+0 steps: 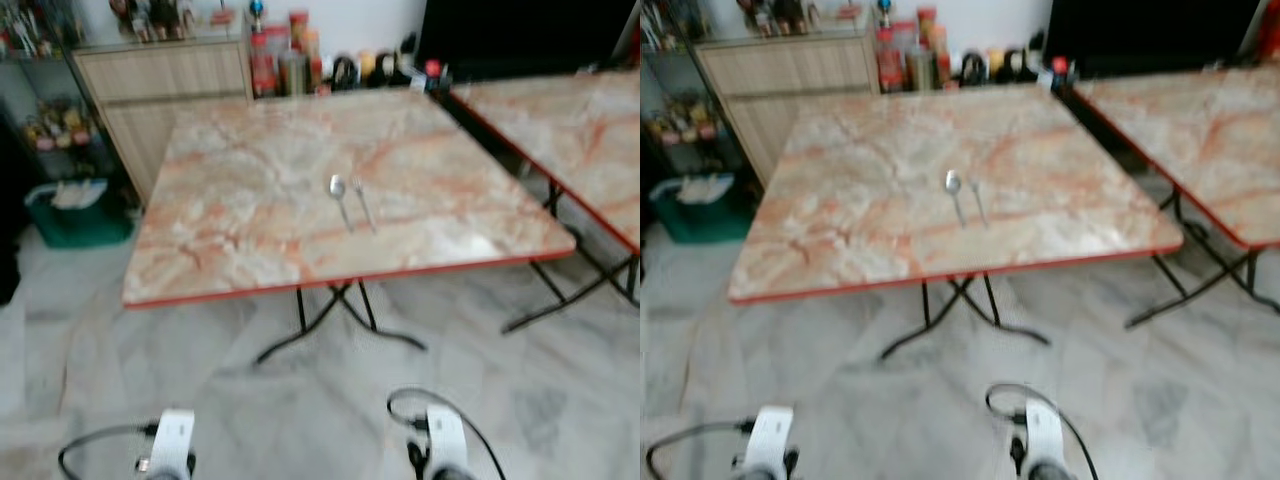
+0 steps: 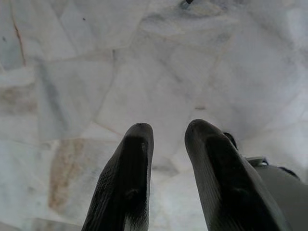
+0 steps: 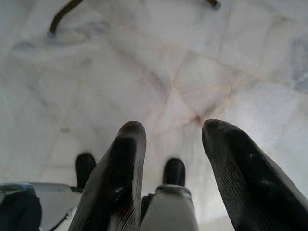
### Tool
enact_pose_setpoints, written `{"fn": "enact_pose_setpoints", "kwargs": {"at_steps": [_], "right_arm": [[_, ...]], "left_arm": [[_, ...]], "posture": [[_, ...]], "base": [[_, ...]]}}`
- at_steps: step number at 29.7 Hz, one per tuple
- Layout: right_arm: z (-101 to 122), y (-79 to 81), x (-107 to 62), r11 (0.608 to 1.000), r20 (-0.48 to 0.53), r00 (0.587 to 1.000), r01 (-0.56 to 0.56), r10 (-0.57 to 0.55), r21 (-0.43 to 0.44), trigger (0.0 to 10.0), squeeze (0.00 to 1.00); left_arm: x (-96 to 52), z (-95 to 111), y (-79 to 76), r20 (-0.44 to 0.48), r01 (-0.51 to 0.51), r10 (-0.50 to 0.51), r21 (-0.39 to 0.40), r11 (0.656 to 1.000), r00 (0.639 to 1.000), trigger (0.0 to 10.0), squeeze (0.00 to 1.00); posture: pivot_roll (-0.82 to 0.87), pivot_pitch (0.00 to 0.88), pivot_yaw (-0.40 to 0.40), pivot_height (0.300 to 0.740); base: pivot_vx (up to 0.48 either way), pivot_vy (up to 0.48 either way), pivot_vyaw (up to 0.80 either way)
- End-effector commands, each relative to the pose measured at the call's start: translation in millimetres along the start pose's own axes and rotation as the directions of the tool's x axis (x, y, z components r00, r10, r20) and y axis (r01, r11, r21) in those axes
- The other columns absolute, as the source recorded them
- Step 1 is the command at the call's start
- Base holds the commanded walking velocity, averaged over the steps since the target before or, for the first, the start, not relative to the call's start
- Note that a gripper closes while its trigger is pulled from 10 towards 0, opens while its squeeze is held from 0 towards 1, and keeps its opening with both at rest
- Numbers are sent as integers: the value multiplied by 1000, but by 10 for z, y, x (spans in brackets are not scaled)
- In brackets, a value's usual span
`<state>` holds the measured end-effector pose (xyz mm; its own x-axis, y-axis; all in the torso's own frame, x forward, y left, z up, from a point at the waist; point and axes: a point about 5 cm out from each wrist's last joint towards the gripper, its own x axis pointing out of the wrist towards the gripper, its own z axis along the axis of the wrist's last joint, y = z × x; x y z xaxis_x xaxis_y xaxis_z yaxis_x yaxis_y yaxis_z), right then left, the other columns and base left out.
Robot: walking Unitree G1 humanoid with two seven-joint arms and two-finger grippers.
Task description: Setting the table
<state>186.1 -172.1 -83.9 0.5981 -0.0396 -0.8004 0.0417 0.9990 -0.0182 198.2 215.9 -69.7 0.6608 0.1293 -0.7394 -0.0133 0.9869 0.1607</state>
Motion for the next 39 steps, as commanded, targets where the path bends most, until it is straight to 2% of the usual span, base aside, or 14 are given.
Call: {"fn": "enact_pose_setpoints", "kwargs": {"at_steps": [1,10,14,17,27,34,39], "right_arm": [[48,6,7,1000,19,1000,2,-2,20,10000,0],[67,0,11,1000,22,1000,0,-1,15,10000,0],[79,-1,11,1000,31,1000,-3,4,-14,10000,0],[62,-5,9,1000,24,1000,2,-2,14,10000,0],[56,-9,7,1000,23,1000,-2,2,-7,10000,0],[60,-22,7,1000,24,1000,6,-6,13,10000,0],[52,-31,5,1000,24,1000,5,-6,13,10000,0]], "left_arm": [[-9,-41,9,-15,5,-5,1,1000,1000,10000,0],[-5,-31,-2,-16,9,-9,7,1000,1000,10000,0],[-6,-39,-13,-20,15,-15,14,1000,1000,10000,0],[-9,-53,-31,-25,20,-20,17,1000,1000,10000,0],[-6,-47,-45,-26,23,-23,19,1000,999,10000,0],[0,-23,-43,-22,17,-17,12,1000,1000,10000,0],[-1,-31,-41,-24,15,-15,10,1000,1000,10000,0]], "posture": [[-29,0,32,740],[-35,0,33,740],[-37,0,36,740],[-34,0,32,740],[-37,0,33,740],[-35,0,27,740],[-39,0,25,740]], "base": [[277,0,0],[316,0,0],[323,0,162],[322,0,458],[325,0,0],[310,0,0],[0,0,0]]}}
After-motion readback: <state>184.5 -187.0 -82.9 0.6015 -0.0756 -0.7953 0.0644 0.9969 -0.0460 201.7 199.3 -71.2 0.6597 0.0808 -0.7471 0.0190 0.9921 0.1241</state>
